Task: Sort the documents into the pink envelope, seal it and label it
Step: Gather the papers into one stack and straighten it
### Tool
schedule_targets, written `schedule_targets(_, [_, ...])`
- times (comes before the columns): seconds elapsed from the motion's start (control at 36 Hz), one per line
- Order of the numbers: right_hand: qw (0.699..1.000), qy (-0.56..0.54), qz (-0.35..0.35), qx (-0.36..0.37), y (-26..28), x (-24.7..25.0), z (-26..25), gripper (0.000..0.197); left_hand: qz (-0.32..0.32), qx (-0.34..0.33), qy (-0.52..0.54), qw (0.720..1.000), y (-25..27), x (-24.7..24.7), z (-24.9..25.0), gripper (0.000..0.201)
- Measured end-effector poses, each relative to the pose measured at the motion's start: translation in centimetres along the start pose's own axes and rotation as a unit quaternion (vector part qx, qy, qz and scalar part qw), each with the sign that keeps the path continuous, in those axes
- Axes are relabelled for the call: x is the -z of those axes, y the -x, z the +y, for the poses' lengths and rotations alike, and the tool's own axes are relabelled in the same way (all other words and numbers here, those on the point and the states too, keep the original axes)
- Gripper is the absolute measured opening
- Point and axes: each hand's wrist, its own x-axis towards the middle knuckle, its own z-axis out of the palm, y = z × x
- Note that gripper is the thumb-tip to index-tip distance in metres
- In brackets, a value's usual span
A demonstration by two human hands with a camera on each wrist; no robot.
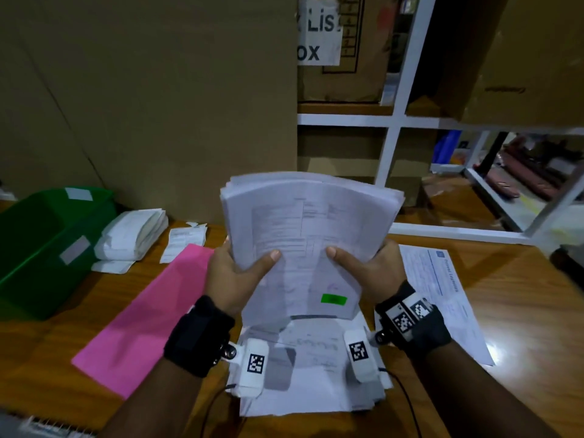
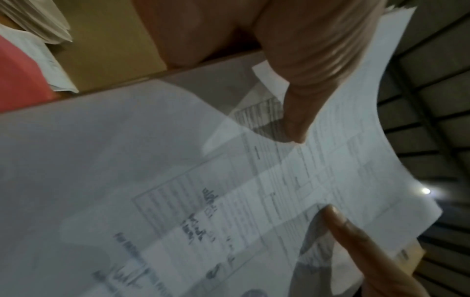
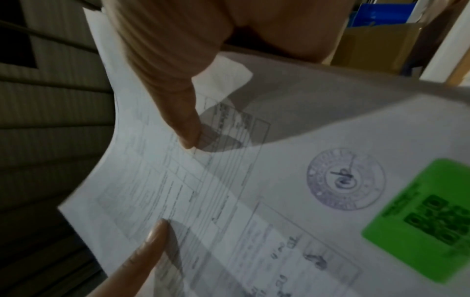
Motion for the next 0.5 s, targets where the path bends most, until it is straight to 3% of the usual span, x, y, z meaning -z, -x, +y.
schedule_targets(0.14, [0.999,0.0,-0.012,-0.037,0.8,0.2,0.9,0.051,-0.005,-0.01,-0.004,1.0,0.3,0.8,-0.1,0.059])
schedule_targets(0.28, [0.998,-0.004,-0.022,-0.057,1.7,0.1,1.9,0.043,-0.015,-0.029,0.019,0.999,0.6,1.2,-0.8,0.063])
schedule_targets(0.42, [0.995,0.009,-0.031,-0.094,1.8,-0.2,3.6,0.036,-0.034,0.016,-0.014,0.999,0.6,0.8,-2.2,0.05])
schedule_targets(0.5, [0.995,0.014,-0.013,-0.103,1.5,-0.5,3.8,0.042,-0.026,0.025,-0.023,0.999,0.6,0.5,-2.3,0.053])
